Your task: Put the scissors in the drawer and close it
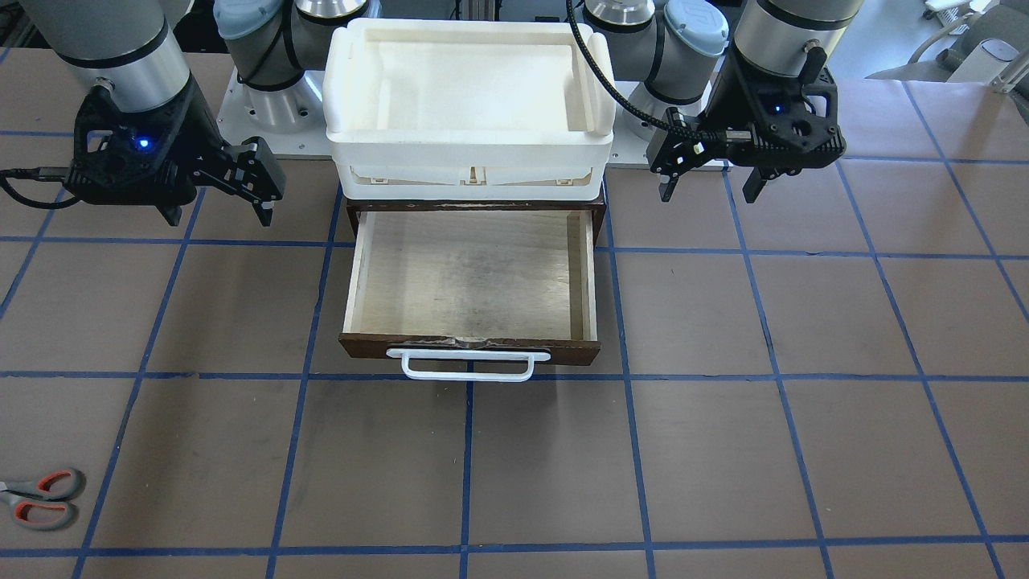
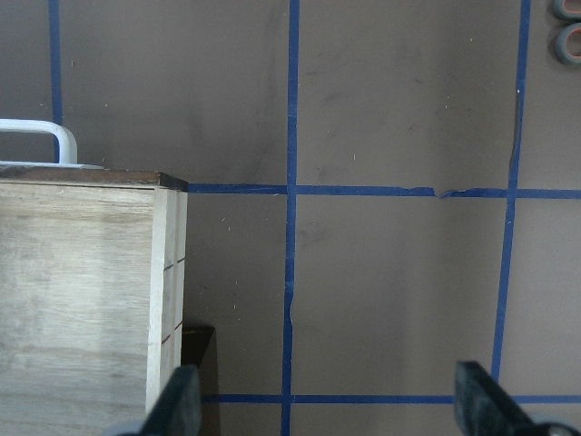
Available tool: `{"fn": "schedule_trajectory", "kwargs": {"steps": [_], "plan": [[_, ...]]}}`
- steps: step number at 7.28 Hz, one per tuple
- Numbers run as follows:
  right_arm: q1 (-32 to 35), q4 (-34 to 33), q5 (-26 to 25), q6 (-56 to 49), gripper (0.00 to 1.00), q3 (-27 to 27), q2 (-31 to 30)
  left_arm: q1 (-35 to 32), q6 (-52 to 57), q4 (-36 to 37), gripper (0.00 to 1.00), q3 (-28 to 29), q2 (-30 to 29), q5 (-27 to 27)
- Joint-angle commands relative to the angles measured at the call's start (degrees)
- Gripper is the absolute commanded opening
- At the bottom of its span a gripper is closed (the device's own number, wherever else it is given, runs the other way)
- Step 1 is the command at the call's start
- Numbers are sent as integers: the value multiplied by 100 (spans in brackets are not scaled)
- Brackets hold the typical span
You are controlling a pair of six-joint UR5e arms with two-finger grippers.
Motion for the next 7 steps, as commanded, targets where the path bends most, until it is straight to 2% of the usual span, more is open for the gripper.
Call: {"fn": "schedule_trajectory", "kwargs": {"steps": [1, 6, 7], "plan": [[-25, -36, -3, -11, 100, 0, 11, 2, 9, 0, 100, -6, 9, 4], [-78, -10, -12, -37, 100, -9, 38, 2, 0, 0, 100, -6, 0, -4], [-95, -70, -194, -46, 100, -9, 38, -7, 0, 0, 100, -6, 9, -4]]}}
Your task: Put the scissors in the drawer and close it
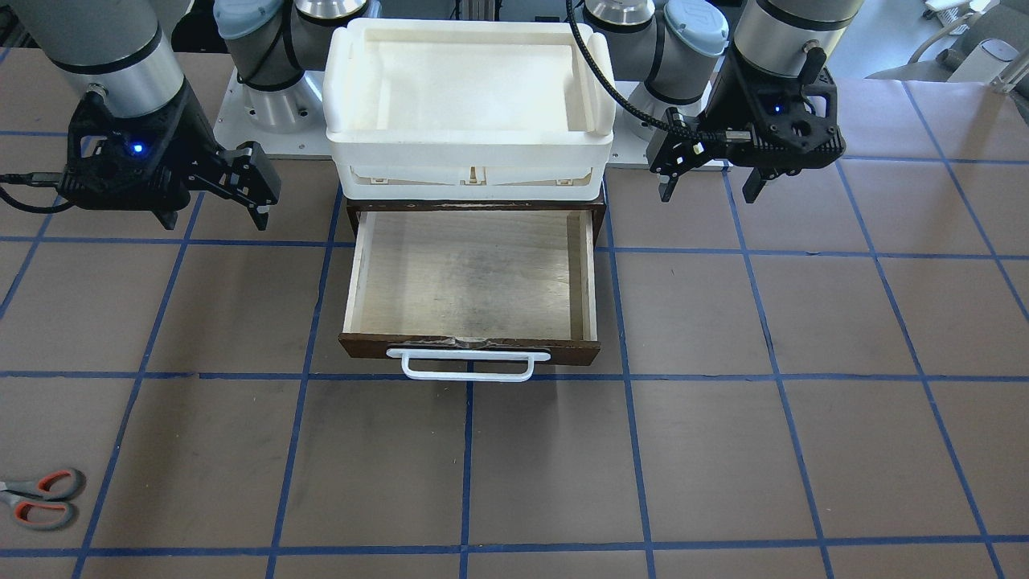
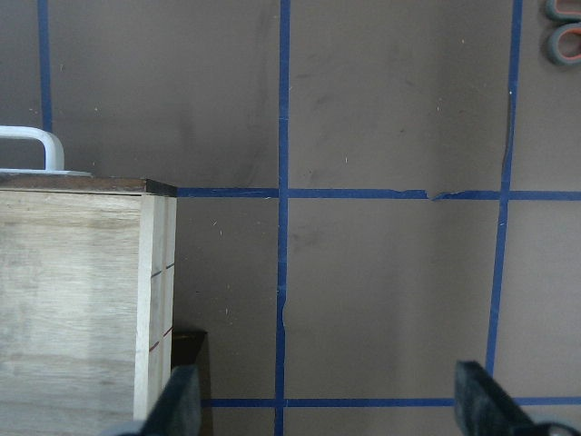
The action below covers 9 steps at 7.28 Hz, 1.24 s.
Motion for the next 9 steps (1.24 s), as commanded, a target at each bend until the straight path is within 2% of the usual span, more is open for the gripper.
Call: {"fn": "schedule_trajectory", "kwargs": {"steps": [1, 4, 6, 8, 9], "plan": [[-73, -104, -437, -321, 100, -4, 1, -5, 0, 0, 100, 0, 7, -1], [-1194, -158, -369, -2986, 100, 5, 176, 4, 0, 0, 100, 0, -2, -1], [-1627, -1119, -361, -4848, 100, 5, 596, 4, 0, 0, 100, 0, 7, -1], [-2152, -1160, -334, -6610, 100, -4, 1037, 13, 0, 0, 100, 0, -2, -1], [-2591, -1160, 118, -7156, 100, 5, 1221, 13, 0, 0, 100, 0, 7, -1]]}}
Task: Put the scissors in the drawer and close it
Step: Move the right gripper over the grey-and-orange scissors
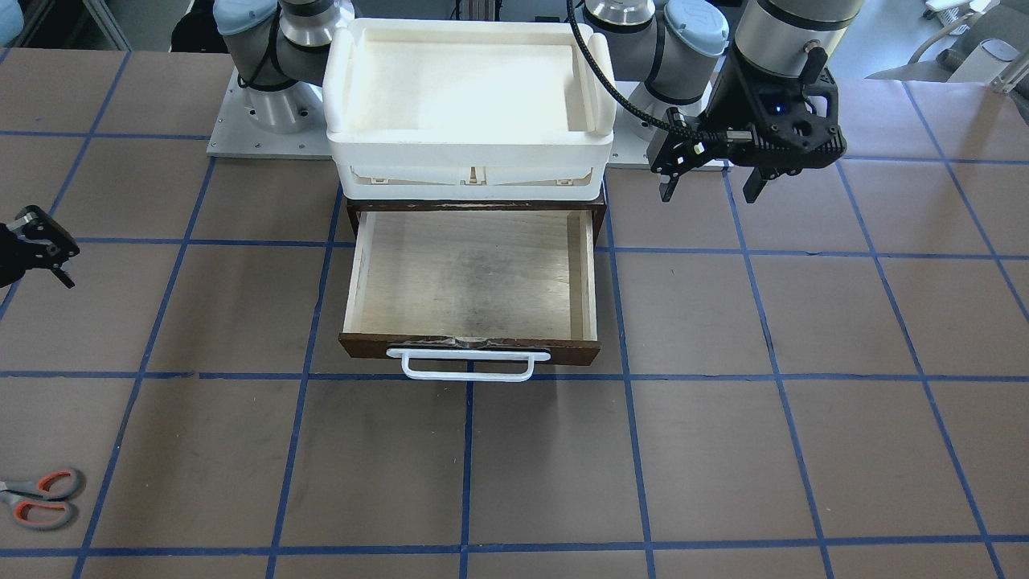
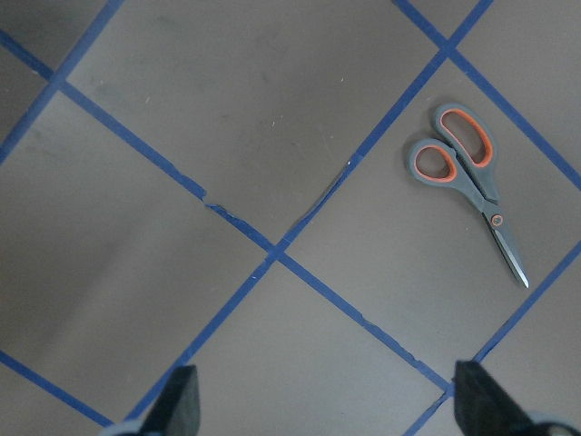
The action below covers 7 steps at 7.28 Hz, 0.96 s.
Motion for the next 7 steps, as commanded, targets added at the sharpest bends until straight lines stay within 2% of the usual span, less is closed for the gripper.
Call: {"fn": "schedule_trajectory", "kwargs": {"steps": [1, 3, 4, 5, 6, 7], "plan": [[-926, -32, 558, -1248, 100, 6, 474, -6, 0, 0, 100, 0, 3, 0], [-1009, -591, 534, -1410, 100, -55, 905, -6, 0, 0, 100, 0, -6, 0], [-1009, -1143, 543, -2281, 100, -56, 1107, 2, 0, 0, 100, 0, 3, 0], [-1036, -1270, 560, -2925, 100, -56, 1249, -6, 0, 9, 100, 0, 3, 0], [-1036, -1402, 604, -2940, 100, -56, 1363, 2, 0, 0, 100, 0, 3, 0], [-1036, -1803, 813, -3166, 100, -73, 1547, -6, 0, 0, 100, 0, 3, 0]]}}
